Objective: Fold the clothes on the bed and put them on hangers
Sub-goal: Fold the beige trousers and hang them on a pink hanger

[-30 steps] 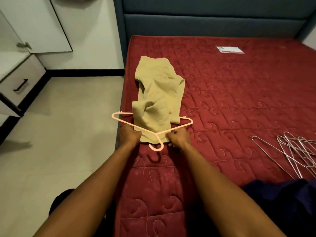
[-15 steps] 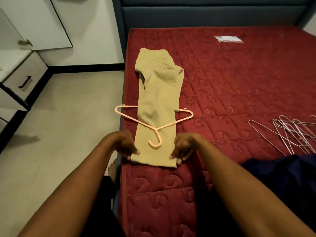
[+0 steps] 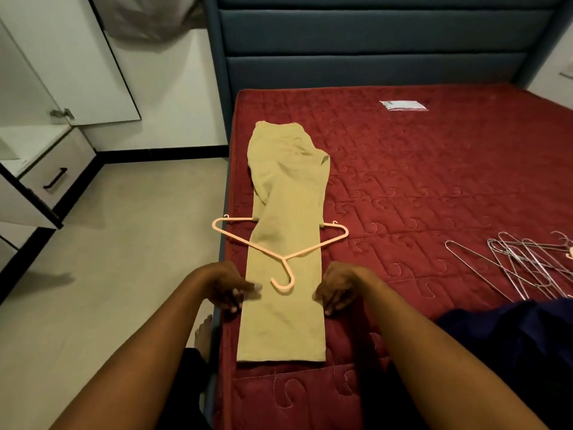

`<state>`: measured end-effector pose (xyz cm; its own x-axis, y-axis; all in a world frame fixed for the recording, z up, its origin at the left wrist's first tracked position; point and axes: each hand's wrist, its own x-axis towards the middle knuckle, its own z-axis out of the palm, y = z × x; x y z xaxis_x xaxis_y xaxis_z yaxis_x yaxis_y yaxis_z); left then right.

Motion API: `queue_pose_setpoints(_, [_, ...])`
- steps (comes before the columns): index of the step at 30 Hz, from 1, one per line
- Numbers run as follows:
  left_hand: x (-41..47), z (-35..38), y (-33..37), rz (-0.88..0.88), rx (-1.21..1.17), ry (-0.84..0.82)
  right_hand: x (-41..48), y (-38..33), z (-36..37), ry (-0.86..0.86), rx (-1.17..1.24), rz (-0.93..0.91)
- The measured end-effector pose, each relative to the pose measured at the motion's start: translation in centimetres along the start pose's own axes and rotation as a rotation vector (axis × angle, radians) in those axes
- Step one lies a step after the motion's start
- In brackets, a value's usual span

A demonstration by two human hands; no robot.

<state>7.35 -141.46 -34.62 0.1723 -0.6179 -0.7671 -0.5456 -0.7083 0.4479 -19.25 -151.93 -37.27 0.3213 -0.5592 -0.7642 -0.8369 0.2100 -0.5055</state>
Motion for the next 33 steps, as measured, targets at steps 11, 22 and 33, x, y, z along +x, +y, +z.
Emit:
queue_pose_setpoints(11, [0.0, -1.0, 0.3, 0.055, -0.077, 0.059, 0.3, -0.5, 0.1, -0.042, 0.03, 0.031])
queue_pose_setpoints(22, [0.6, -0.1, -1.3, 0.135, -0.377, 0.207, 1.3, 0.2, -0.4, 0.034, 0.056, -0.016])
queue_pose_setpoints(33, [2.6, -2.5, 1.9, 0.221, -0.144, 0.464, 1.2, -2.9, -4.2, 0.034, -0.119, 0.037])
